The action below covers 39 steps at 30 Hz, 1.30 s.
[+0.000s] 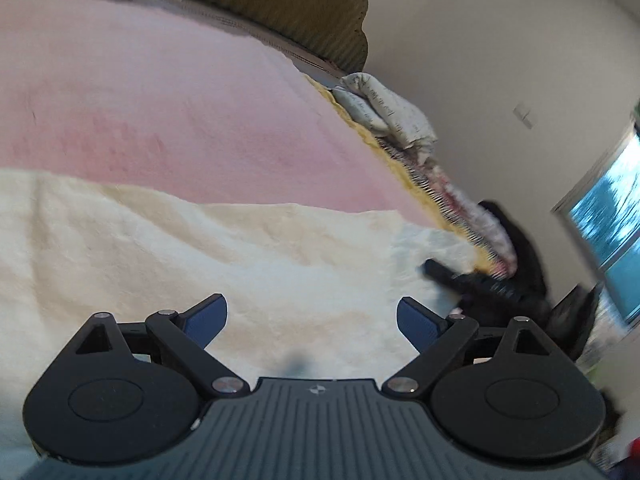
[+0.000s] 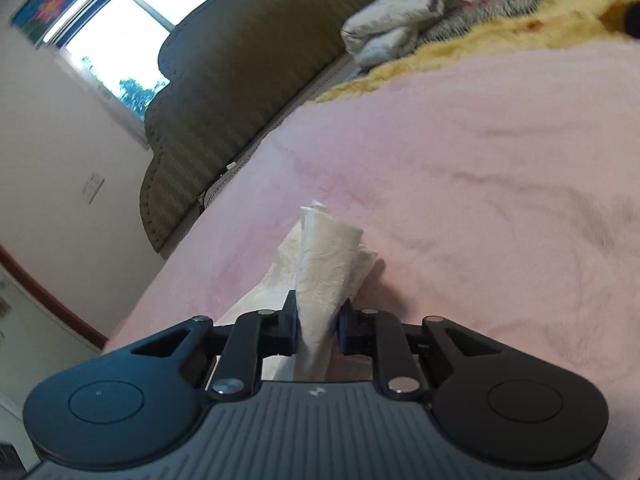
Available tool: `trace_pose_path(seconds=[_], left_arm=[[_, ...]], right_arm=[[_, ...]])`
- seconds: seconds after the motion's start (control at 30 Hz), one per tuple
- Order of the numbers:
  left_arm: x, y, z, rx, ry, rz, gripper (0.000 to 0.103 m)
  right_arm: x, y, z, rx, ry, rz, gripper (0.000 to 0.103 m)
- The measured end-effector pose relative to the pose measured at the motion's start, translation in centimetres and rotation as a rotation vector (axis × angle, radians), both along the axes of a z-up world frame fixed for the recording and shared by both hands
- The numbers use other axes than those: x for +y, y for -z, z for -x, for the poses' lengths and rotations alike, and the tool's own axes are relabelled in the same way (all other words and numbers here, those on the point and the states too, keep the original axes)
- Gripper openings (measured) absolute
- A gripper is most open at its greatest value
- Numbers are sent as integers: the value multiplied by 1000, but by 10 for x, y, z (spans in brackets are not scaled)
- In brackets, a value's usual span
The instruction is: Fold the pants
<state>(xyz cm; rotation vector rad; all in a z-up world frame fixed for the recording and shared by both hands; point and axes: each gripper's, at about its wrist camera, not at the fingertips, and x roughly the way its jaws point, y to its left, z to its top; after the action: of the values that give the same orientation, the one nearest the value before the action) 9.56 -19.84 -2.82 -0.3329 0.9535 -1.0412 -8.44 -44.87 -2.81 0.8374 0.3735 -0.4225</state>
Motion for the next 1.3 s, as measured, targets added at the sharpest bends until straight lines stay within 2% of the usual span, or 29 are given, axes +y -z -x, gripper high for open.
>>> trace_pose_path(seconds=[0.07, 0.13, 0.17, 0.3, 0.4, 0.5, 0.57, 0.63, 0.73, 0.77, 0.8, 0.83, 0.87, 0.93, 1.0, 1.1, 1.23, 1.3], left_arm=[[0, 7, -14, 171, 17, 132, 93], [2, 12, -22, 265, 17, 238, 94], [2, 14, -24, 296, 17, 276, 96], [3, 17, -28, 352, 10, 346, 99], [0, 21, -32, 373, -1, 355, 101], [-8, 32, -42, 425, -15, 313, 101], [-12, 44, -49, 477, -27, 300, 101], [-13, 52, -53, 496, -44, 301, 99], [-14, 52, -56, 478, -54, 294, 84], [-15, 52, -57, 470, -56, 273, 73], [-16, 51, -58, 456, -55, 253, 62], [-19, 50, -57, 438, -61, 226, 56], [-20, 50, -57, 417, -67, 193, 44], [-22, 48, -55, 369, -76, 153, 29], [-18, 44, -50, 290, -79, 118, 13], [-11, 31, -42, 175, -70, 80, 9], [15, 11, -21, 10, -102, 22, 9], [34, -3, -8, -106, -126, -30, 9]], right_arm=[[19, -18, -9, 43, -57, 153, 17], [41, -33, -18, 78, -121, 296, 17], [56, -41, -25, 95, -166, 373, 17], [115, -52, -46, 156, -337, 621, 17], [155, -52, -53, 172, -481, 738, 16], [187, -50, -51, 173, -603, 827, 16], [204, -49, -47, 170, -661, 876, 16], [215, -46, -43, 185, -690, 936, 16], [223, -37, -44, 234, -713, 1005, 19], [226, -33, -47, 260, -710, 1028, 26], [230, -29, -50, 284, -701, 1058, 42], [235, -25, -52, 304, -690, 1093, 50], [237, -21, -53, 309, -683, 1115, 52], [239, -19, -56, 299, -679, 1093, 51], [239, -19, -54, 280, -667, 1064, 33], [241, -21, -53, 280, -655, 1062, 23], [240, -32, -48, 237, -683, 1010, 23], [246, -37, -44, 188, -710, 972, 23]])
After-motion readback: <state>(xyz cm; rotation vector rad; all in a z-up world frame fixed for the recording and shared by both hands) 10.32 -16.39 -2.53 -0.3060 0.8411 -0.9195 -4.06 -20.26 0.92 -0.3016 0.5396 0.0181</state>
